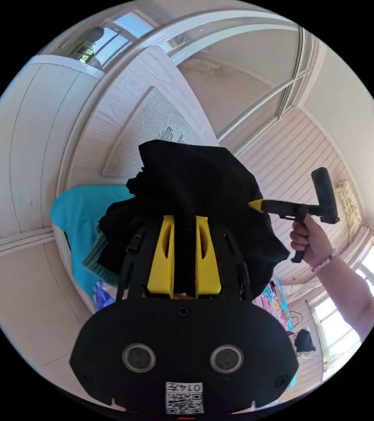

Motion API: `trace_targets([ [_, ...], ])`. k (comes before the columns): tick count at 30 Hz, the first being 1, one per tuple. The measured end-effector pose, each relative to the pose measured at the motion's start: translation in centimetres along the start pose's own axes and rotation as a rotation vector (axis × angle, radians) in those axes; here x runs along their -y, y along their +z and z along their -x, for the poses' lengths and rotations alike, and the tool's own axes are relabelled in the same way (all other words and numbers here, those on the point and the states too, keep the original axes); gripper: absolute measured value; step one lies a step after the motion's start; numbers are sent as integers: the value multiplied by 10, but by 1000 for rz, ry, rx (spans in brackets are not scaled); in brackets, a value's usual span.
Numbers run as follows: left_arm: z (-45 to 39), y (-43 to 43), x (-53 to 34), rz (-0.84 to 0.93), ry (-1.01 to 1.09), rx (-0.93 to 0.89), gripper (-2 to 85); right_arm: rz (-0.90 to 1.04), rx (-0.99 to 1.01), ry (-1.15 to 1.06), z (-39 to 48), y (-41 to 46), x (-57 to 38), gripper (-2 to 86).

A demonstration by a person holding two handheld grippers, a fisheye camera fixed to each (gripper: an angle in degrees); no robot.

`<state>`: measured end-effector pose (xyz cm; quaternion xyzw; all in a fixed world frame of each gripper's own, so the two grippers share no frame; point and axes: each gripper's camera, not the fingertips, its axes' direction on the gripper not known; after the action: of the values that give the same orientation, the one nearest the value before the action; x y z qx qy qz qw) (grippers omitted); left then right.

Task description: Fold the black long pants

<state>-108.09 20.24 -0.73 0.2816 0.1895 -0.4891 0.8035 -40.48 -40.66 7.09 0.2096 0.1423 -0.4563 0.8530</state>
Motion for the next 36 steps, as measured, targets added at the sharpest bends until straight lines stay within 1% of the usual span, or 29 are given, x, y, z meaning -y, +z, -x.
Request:
trace_targets([
  [1, -6, 9, 4, 1, 57, 50, 69, -24, -28, 10, -2, 11, 2, -6],
  [2, -10, 19, 8, 2, 104, 96, 68, -68, -4, 27, -8, 15, 4, -7],
  [3, -10, 25, 9, -2, 112, 104, 67, -87, 17, 41, -12, 16, 5, -8],
  [6, 10, 48, 19, -5, 46, 27, 65, -117, 100, 117, -35, 23, 14, -7],
  [8, 14, 63, 20, 24, 50, 13, 65, -101, 84, 139, -41, 32, 19, -5],
  [12, 8, 67, 1, 19, 69, 52, 66, -109, 30, 109, -31, 38, 16, -5],
  [16, 1, 31, -33, 10, 47, 40, 76, -117, 49, 92, -17, 32, 3, -6],
  [18, -5, 7, -59, -1, 60, 64, 74, -94, 78, 67, -12, 31, -2, -7],
  [20, -22, -30, -101, -15, 149, 120, 63, -74, 83, 43, -4, 29, -11, -7],
  [21, -27, -39, -113, -19, 171, 119, 60, -74, 78, 38, -2, 28, -14, -7],
  [23, -47, -74, -163, -29, 252, 135, 43, -81, 47, 14, 7, 21, -27, -7],
  [27, -76, -105, -240, -13, 325, 161, 5, -106, -10, -25, 18, 4, -55, -2],
  [30, -103, -106, -303, 67, 356, 160, -7, -155, 40, -48, 19, -15, -101, 25],
  [32, -135, -95, -363, 130, 443, 123, -9, -232, 128, -86, 18, -27, -174, 48],
  [33, -144, -91, -379, 147, 472, 108, -9, -240, 129, -88, 17, -27, -197, 49],
  [34, -163, -81, -414, 191, 537, 85, -9, -243, 105, -68, 15, -23, -248, 52],
  [35, -184, -69, -449, 235, 611, 50, -10, -228, 84, 3, 9, -14, -305, 53],
  [36, -195, -63, -467, 256, 651, 25, -10, -216, 81, 49, 6, -9, -335, 53],
])
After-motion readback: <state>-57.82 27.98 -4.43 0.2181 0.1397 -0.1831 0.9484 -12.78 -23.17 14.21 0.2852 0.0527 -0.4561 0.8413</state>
